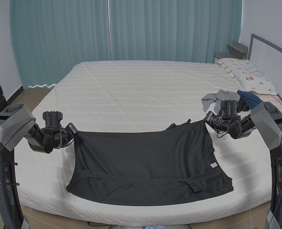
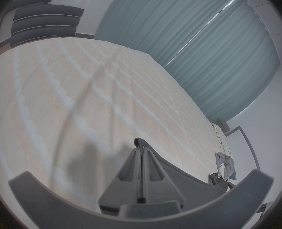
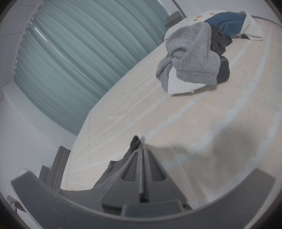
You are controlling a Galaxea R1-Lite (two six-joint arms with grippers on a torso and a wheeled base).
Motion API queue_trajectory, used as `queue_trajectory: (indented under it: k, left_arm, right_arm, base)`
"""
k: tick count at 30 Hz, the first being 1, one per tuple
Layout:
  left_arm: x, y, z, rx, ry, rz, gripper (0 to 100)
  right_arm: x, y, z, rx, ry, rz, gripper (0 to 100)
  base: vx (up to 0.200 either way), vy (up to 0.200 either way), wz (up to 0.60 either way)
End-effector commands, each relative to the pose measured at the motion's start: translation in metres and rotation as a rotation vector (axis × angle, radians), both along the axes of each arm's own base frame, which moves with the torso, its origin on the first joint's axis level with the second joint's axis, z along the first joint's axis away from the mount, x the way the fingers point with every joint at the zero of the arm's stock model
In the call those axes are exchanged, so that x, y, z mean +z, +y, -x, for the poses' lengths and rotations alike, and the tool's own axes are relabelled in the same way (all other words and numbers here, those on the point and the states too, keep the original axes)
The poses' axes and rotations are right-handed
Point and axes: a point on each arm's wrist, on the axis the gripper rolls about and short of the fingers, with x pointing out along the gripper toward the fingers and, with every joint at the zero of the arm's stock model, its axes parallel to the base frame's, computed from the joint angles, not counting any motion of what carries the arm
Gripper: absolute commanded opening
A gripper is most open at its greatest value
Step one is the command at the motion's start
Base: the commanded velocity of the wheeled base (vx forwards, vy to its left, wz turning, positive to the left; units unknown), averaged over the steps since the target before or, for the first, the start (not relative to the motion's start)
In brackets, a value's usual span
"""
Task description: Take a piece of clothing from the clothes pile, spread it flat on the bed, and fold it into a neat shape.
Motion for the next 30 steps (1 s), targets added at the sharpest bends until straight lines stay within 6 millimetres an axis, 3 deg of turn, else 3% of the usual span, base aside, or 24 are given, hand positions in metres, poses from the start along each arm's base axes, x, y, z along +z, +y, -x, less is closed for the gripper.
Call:
queue_trajectory:
  k: [1,5,14,23,30]
  left_arm:
    - [0.01,0.007,0.003,0.016,-0.031,0.0,0]
    - [0.012,0.008,0.005,0.019,-0.038,-0.002,0]
    - [0.023,0.014,0.009,0.028,-0.054,-0.001,0]
    - [0.016,0.013,0.013,0.002,-0.03,-0.037,0]
    - [0.019,0.012,0.016,-0.016,-0.036,-0.059,0]
  right_arm:
    - [0.01,0.0,0.005,-0.005,-0.023,-0.012,0]
    - [0.013,0.0,0.006,-0.027,-0.046,-0.017,0]
    - [-0.001,0.006,0.013,-0.015,0.006,0.015,0]
    - [0.011,0.002,0.014,-0.026,-0.014,0.003,0]
    - [0.023,-0.006,0.034,0.004,0.015,-0.009,0]
  base:
    - [0.0,0.0,0.0]
    - [0.0,0.0,0.0]
    - [0.0,0.0,0.0]
    - [0.0,0.0,0.0]
    - [0.0,0.0,0.0]
